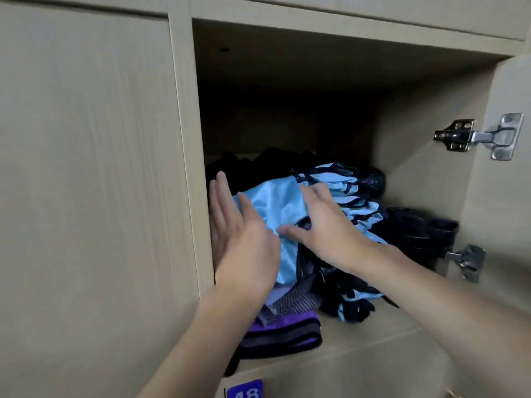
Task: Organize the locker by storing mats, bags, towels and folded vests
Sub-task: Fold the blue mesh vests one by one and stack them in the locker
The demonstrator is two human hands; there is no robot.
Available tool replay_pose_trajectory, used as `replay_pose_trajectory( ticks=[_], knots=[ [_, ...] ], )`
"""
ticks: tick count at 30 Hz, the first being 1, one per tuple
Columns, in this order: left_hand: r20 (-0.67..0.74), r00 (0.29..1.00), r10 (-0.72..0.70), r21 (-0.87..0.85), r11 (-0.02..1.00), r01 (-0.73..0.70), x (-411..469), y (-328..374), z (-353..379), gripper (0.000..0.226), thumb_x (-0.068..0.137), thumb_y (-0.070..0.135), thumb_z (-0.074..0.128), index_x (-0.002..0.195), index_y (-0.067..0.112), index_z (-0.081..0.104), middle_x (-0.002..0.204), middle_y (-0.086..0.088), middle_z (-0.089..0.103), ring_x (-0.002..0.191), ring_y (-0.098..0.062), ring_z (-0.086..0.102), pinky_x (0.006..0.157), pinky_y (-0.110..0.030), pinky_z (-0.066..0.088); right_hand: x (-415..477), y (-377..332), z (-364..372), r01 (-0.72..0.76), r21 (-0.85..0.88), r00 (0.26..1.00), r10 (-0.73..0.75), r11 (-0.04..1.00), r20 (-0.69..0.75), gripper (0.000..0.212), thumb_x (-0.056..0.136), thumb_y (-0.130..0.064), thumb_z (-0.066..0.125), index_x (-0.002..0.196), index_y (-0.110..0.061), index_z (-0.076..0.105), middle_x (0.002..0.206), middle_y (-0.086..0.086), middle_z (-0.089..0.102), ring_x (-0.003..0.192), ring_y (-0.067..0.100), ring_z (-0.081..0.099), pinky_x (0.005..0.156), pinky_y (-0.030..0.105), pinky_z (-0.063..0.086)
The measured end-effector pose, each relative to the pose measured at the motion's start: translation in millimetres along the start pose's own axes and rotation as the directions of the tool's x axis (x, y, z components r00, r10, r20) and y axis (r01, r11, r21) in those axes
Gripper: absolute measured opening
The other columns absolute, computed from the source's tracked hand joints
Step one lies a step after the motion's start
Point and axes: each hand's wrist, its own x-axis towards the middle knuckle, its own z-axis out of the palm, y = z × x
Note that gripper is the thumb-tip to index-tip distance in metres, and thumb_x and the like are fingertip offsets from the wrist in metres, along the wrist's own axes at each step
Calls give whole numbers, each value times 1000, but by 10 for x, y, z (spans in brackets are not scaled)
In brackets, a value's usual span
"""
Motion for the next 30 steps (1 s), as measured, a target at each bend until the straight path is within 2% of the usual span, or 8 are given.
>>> replay_pose_trajectory(
  ticks=[2,4,6,9,14,18,25,30],
  knots=[
    [65,998,9,186,982,-21,-69,-68,133,76,91,31,66,147,-9,34,161,-27,9,152,-37,8,123,-43,7,12,51,146,104,-369,994,-110,923,5,81,87,-62,57,148,-17,29,144,3,24,127,22,32,104,34,27],
    [67,998,-1,244,970,-16,-159,-153,272,74,79,32,78,132,-12,52,139,-29,45,132,-41,41,110,-50,39,-25,85,196,159,-438,981,-192,885,-33,88,86,-62,56,153,-19,18,150,6,20,131,24,28,105,40,27],
    [64,998,-2,252,968,-15,-225,-192,338,70,82,37,68,131,-9,53,126,-25,52,116,-37,44,98,-49,47,-38,121,210,278,-430,950,-313,859,-10,77,87,-55,59,150,-25,25,149,5,29,129,25,33,102,41,32],
    [124,992,-9,238,971,-21,-293,-185,331,78,88,49,35,148,-2,34,141,-23,43,130,-37,38,112,-49,34,-2,171,212,343,-471,937,-329,813,115,59,91,-57,49,140,-25,46,150,0,35,133,25,34,104,40,29],
    [288,957,-25,291,955,-63,-429,-193,333,101,73,66,-5,158,11,3,165,-17,-9,151,-29,-20,119,-42,-18,75,132,240,331,-464,941,-254,822,222,66,94,-62,38,148,-24,35,157,-1,24,138,20,27,107,37,23],
    [274,961,-36,314,948,-54,-410,-226,368,103,73,68,-7,158,10,1,164,-17,-13,150,-30,-22,118,-43,-19,-3,205,163,352,-427,935,-290,833,206,62,95,-58,43,145,-21,40,154,1,31,134,20,38,107,35,27],
    [301,948,-106,363,932,-11,-281,-197,403,83,97,61,23,158,8,2,164,-17,-13,150,-30,-21,121,-46,-16,169,195,234,312,-475,939,-190,823,287,67,99,-58,33,153,-19,26,160,-3,26,145,15,26,114,35,20],
    [307,950,-52,283,958,-39,-385,-237,393,96,81,66,-1,158,8,3,165,-18,-12,150,-30,-22,120,-46,-18,154,195,276,284,-493,940,-138,822,312,67,99,-58,32,154,-21,20,162,-4,21,148,15,19,116,36,13]
  ],
)
